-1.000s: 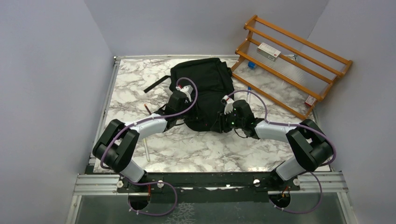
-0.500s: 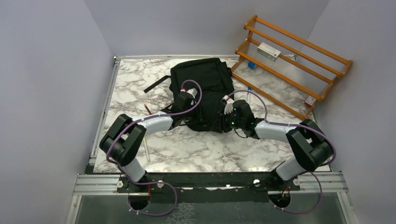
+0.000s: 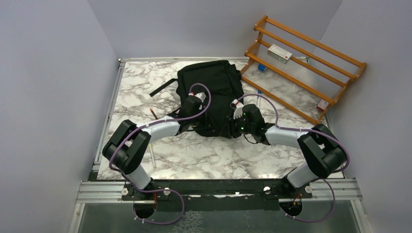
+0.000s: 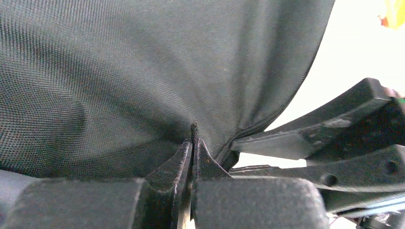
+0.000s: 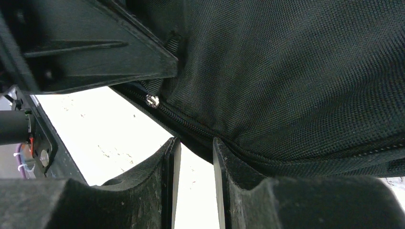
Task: Pack the student bag
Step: Zip the student bag at the center of the board.
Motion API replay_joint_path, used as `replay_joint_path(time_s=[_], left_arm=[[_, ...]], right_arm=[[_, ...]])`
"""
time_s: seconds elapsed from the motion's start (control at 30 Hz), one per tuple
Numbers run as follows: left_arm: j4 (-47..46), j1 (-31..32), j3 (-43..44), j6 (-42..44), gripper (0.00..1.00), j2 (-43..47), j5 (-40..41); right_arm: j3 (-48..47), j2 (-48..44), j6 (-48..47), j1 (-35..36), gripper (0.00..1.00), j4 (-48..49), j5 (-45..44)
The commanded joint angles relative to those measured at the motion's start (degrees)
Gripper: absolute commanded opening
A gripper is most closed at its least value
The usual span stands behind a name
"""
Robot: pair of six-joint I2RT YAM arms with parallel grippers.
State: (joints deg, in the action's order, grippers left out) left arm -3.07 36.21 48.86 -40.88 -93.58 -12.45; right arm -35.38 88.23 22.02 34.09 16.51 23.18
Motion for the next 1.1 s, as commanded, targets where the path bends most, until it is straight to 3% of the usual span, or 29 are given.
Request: replay_joint_path(time_s=[0.0,0.3,0.47,0.67,0.9,1.07], left_arm=[[-2.12,0.44,-0.33,2.48,0.00,4.86,-0.66],[-5.05,0.37,-1.98,6.75,0.00,8.04,-2.78],[-7.78,0.36,-3.06,11.85,0.00,9.47,-9.94],[-11.69,0.31,-4.76,12.50,0.00,10.87,-11.59],[-12.83,-0.23,-3.06,13.48,0.00,10.43,-12.34],[-10.51,-0.95,-2.02,15.69,0.00,11.21,-11.72]], right_arm=[[0.56,1.68,-0.13,0.42,0.36,-1.00,-2.00],[-0.25,2.09,0.65,0.39,0.33,-2.04,-3.70],[0.06,-2.98,-0.87,0.39,0.35,-1.72,-2.21],[2.36,-12.97,-8.61,0.37,0.48,3.12,-1.26],[10.04,-16.25,-24.26,0.43,0.53,23.58,-2.31],[7.19,-15.71,-38.01,0.38,0.56,18.40,3.73]])
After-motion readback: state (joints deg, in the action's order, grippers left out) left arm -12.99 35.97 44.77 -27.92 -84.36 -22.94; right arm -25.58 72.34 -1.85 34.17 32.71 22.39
